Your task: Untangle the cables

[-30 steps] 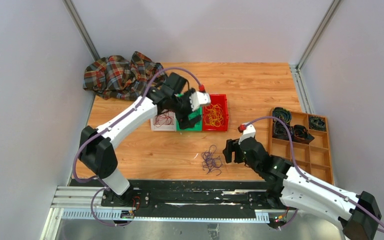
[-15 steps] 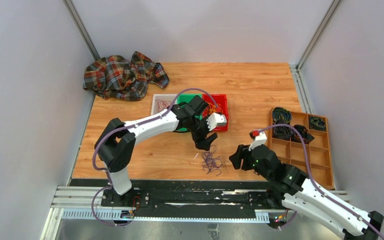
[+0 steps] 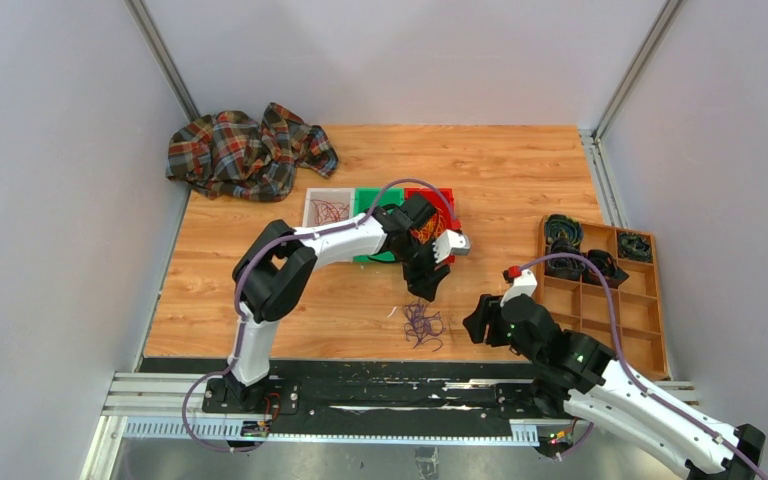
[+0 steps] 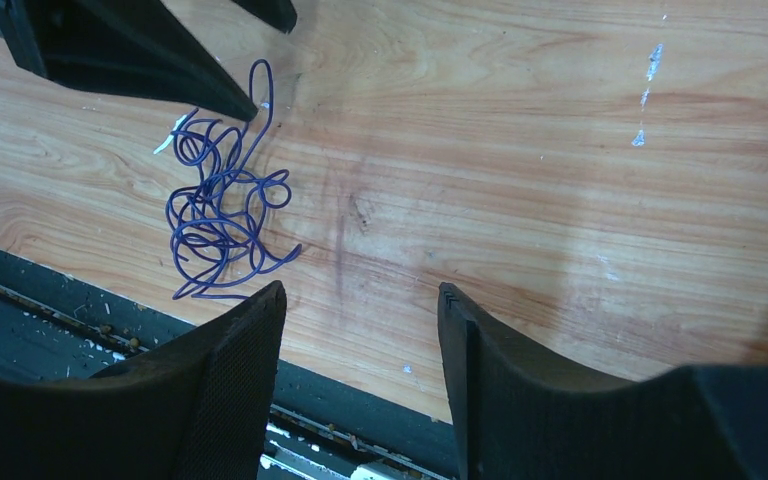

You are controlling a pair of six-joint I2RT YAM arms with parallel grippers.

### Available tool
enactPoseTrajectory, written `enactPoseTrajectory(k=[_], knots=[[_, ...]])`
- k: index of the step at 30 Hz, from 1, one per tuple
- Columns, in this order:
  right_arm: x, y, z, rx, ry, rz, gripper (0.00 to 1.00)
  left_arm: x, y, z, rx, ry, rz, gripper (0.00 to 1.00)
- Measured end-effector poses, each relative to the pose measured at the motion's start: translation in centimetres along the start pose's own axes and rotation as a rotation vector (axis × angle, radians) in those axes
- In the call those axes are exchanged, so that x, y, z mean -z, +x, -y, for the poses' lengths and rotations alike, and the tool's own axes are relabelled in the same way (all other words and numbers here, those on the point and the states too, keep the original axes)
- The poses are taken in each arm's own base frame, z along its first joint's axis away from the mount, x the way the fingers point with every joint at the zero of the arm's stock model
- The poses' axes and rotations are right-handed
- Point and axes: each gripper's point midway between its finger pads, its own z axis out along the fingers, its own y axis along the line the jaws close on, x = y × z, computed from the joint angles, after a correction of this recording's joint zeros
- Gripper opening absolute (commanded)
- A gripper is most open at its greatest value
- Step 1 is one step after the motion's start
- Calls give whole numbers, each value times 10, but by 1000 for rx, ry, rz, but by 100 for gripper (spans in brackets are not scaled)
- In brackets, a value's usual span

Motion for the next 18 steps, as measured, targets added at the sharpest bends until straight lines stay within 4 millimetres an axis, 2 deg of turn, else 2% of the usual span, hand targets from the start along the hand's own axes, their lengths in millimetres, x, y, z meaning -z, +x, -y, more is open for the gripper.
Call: enactPoseTrajectory(k=[4,7,12,15,18], knots=[[0,-1,1,1,4,2,57,-1,13,7,-41,48,-43,56],[-1,0,1,4,7,-1,57,1,16,7,-73,55,-57,52],[-1,0,1,10,11,-5,54,-3,20,-1,-102,41,-83,36],[-1,-1,1,12,13,-7,53,-9,26,-3,-105,35,-105,33],[0,-2,0,12,11,-4,50,-13,27,-2,-115,30,-113,17]])
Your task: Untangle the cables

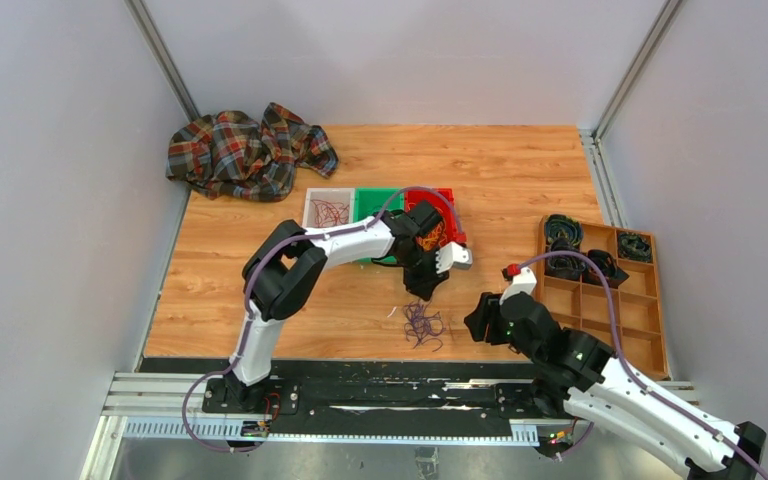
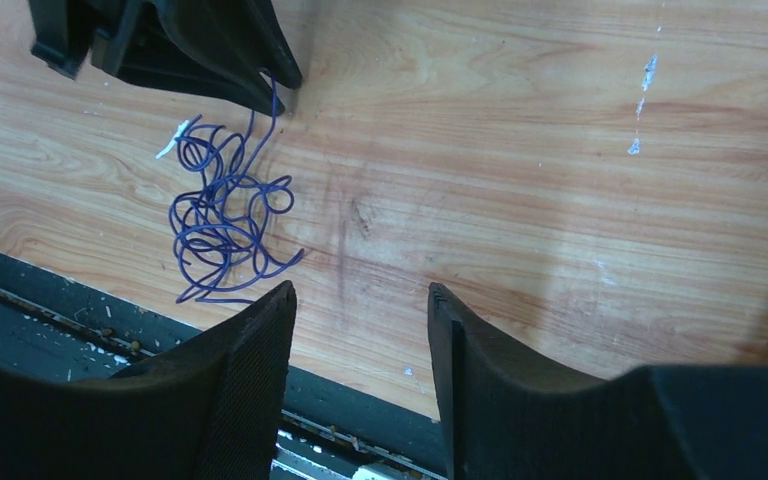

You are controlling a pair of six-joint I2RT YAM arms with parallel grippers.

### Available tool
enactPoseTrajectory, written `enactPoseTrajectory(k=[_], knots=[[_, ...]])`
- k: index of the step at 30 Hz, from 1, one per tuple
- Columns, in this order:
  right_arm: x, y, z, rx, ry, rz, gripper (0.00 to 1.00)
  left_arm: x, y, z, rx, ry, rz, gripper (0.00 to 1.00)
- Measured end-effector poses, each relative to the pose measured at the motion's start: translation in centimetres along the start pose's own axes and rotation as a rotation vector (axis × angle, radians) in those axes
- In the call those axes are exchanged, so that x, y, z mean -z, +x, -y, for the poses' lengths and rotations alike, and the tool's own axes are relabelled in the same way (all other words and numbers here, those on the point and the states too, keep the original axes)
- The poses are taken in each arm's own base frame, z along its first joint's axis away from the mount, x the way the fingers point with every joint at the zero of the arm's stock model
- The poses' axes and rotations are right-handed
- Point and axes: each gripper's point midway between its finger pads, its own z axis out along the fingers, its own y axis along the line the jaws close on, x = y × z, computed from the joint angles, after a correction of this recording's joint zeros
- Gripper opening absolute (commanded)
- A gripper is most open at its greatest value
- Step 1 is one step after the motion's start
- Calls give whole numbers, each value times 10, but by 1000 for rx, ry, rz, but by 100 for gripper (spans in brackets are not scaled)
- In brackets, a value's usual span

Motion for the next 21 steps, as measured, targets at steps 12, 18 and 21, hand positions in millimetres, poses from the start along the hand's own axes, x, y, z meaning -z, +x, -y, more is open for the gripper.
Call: enactPoseTrajectory(k=[12,18,21], knots=[[7,-17,-8,-8,-29,46,52,45,-38,18,-37,-79,61,1],[12,-37,-17,13,-56,109,74,120,-76,46,-90,-176,165,1],[14,-51,-29,31,-104,157,80,142,-82,54,-82,-217,191,1]])
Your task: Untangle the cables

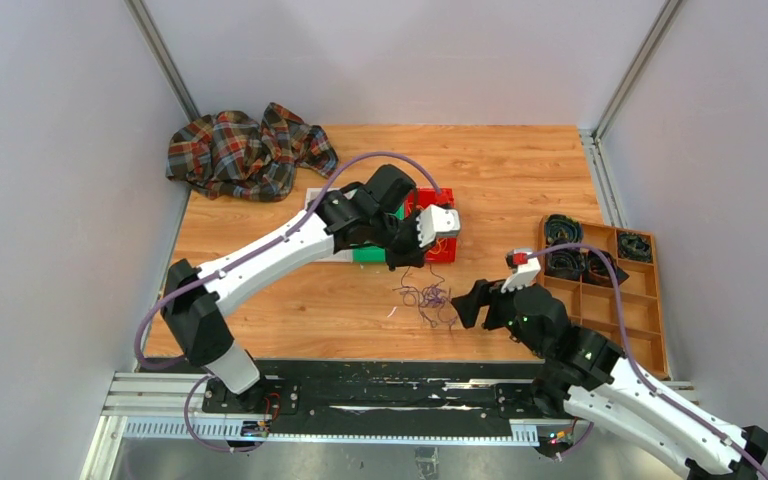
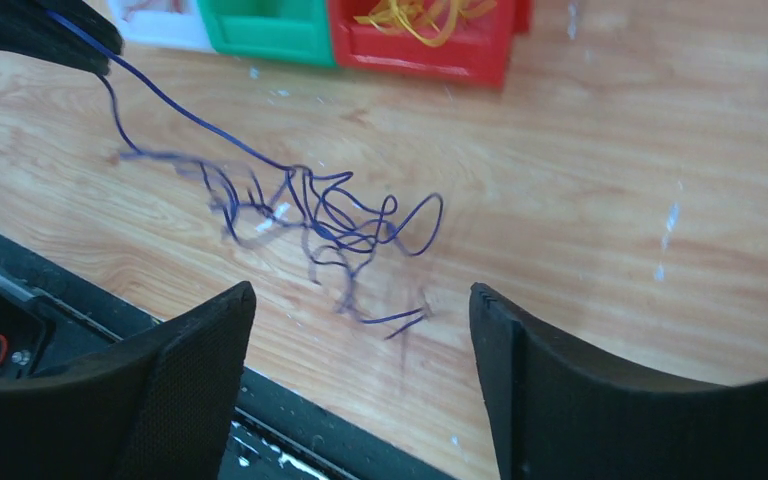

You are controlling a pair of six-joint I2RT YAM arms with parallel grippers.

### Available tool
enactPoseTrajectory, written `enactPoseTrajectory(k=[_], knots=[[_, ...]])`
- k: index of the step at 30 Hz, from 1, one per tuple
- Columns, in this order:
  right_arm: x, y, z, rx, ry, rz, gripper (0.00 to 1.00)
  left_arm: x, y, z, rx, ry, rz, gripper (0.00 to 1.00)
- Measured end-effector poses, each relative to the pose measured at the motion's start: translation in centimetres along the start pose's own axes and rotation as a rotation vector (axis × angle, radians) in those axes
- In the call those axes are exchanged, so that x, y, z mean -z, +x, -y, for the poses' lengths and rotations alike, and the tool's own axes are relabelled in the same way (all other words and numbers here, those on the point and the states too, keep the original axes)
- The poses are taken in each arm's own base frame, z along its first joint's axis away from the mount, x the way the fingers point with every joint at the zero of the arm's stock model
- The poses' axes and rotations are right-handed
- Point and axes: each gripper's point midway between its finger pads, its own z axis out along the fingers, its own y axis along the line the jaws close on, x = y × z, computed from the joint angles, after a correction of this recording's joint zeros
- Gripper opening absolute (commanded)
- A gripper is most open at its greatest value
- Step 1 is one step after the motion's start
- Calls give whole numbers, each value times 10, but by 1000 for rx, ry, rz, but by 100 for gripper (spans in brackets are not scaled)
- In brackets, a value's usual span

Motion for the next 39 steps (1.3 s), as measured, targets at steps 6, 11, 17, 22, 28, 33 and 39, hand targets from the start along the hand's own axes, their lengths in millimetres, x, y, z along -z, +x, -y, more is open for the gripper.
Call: enactPoseTrajectory(k=[6,11,17,22,28,33,39], knots=[[-6,-39,-34,31,-113,110,81,31,-9,3,60,-78,6,1],[-15,-61,-62,85,-182,162,81,55,-14,10,90,-112,14,1],[-33,-64,-90,163,-229,164,80,73,-13,21,93,-112,7,1],[-46,-69,-108,199,-243,175,74,83,-17,24,79,-107,8,1],[-61,-81,-111,195,-193,233,64,95,-26,37,49,-53,22,0],[-79,-83,-113,202,-154,246,57,116,-47,56,6,8,91,0],[-97,-69,-113,197,-131,217,55,147,-73,75,-54,40,191,0]])
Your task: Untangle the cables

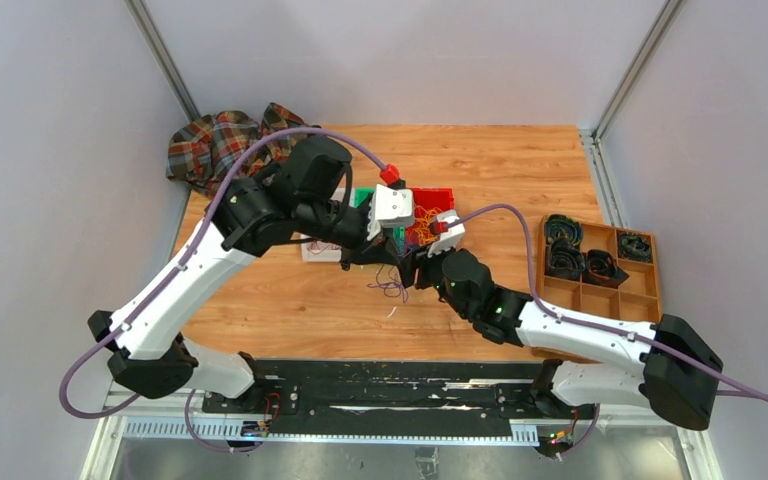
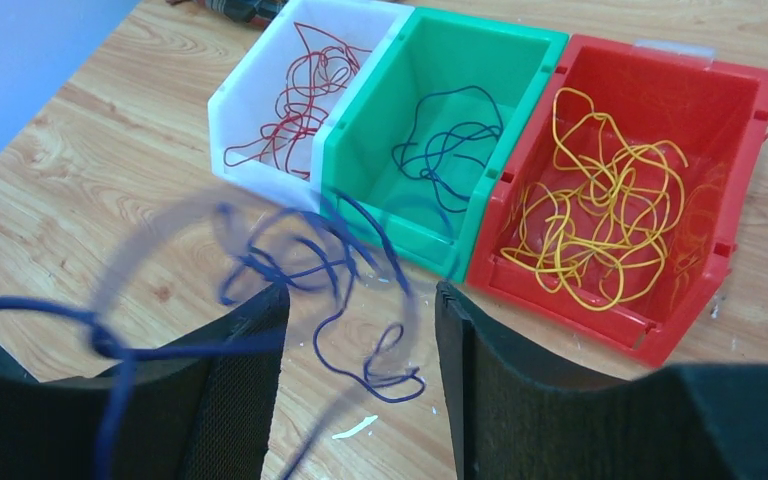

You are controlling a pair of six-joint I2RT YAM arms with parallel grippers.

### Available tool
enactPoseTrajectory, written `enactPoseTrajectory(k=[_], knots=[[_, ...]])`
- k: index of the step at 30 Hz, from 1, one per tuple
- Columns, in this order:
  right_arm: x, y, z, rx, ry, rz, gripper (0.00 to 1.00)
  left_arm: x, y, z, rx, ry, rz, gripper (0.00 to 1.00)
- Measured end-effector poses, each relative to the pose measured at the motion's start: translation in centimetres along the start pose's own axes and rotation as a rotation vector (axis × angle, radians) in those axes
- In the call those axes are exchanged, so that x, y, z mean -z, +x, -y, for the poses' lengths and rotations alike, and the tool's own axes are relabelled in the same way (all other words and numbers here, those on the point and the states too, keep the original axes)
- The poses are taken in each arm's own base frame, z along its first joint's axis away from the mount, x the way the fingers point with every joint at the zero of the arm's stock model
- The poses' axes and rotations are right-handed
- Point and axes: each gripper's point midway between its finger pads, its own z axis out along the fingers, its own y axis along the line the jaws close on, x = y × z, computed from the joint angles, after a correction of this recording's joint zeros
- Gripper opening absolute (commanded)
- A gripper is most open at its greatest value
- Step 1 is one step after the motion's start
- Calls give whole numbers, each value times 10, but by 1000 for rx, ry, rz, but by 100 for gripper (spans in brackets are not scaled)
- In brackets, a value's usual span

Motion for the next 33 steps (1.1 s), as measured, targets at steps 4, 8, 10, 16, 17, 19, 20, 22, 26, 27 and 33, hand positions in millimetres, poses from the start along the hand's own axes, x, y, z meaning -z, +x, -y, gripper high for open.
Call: enactPoseTrajectory(k=[4,8,10,16,17,19,20,22,26,27,33], knots=[[-3,12,2,-25,5,-13,48,11,-15,6,-24,5,43,0],[0,29,7,-48,14,-35,41,21,-27,9,-48,-7,76,0],[2,41,11,-57,22,-53,39,26,-32,10,-59,-13,90,0],[10,67,23,-81,46,-97,20,40,-44,13,-86,-40,126,0],[12,69,24,-89,49,-101,13,42,-46,13,-92,-46,131,0],[14,72,26,-104,53,-103,3,46,-50,12,-104,-64,138,0],[15,74,27,-110,55,-105,1,49,-51,11,-111,-74,140,0],[18,78,30,-122,67,-112,0,54,-55,8,-129,-100,144,0],[27,90,42,-141,109,-129,8,64,-60,-1,-171,-175,142,0],[29,91,44,-141,115,-133,15,67,-60,-5,-183,-197,137,1],[45,55,37,-139,74,-57,58,63,-44,-21,-172,-267,70,0]])
